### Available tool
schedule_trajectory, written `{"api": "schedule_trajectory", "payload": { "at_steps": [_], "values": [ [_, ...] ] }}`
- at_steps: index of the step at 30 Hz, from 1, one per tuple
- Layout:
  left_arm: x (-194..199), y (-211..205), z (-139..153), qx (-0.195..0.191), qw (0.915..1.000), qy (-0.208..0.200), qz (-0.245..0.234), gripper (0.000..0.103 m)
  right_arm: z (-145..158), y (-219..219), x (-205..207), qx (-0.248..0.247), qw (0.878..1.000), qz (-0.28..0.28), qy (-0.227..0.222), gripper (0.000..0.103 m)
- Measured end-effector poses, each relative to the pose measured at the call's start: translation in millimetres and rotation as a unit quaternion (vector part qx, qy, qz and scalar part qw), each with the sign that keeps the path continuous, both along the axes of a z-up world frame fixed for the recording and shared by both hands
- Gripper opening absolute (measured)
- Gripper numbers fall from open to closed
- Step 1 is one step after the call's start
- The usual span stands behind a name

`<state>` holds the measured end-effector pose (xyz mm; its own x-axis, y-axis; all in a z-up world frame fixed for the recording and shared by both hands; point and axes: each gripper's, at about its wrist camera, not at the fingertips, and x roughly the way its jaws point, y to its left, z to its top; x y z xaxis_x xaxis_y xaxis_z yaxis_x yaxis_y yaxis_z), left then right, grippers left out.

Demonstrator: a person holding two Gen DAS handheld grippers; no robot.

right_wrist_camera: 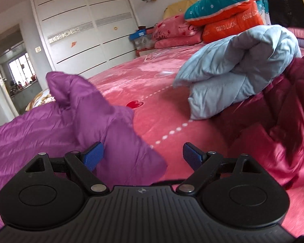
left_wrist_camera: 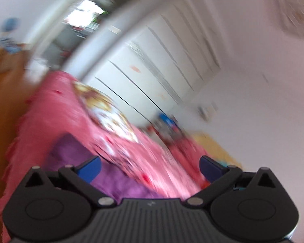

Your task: Fold large clothes

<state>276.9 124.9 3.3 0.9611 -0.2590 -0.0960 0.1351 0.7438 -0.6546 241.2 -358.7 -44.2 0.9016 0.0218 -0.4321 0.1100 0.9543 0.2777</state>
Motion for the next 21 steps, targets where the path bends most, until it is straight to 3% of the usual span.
{"api": "schedule_trajectory", "payload": {
  "at_steps": [2,6,8,12,14,21],
  "values": [
    [8,-22,-3,0.042,0.9980,0.006,-0.046,0.102,4,4,5,-0.009,1.000,0.013,-0.007,0.103],
    [19,-62,-17,0.098,0.9852,0.017,-0.140,0.102,15,26,16,-0.099,0.995,-0.001,-0.020,0.103],
    [23,-77,-27,0.140,0.9779,0.031,-0.152,0.102,18,30,34,-0.120,0.992,-0.017,-0.023,0.103],
    [33,-97,-52,0.232,0.9627,0.092,-0.106,0.101,9,34,80,-0.160,0.987,-0.026,-0.007,0.103],
    [40,-96,-61,0.258,0.9566,0.114,-0.074,0.099,4,36,96,-0.174,0.984,-0.027,0.006,0.103],
    [44,-80,-72,0.231,0.9660,0.115,-0.007,0.099,-22,41,124,-0.191,0.980,-0.036,0.038,0.103]
  ]
}}
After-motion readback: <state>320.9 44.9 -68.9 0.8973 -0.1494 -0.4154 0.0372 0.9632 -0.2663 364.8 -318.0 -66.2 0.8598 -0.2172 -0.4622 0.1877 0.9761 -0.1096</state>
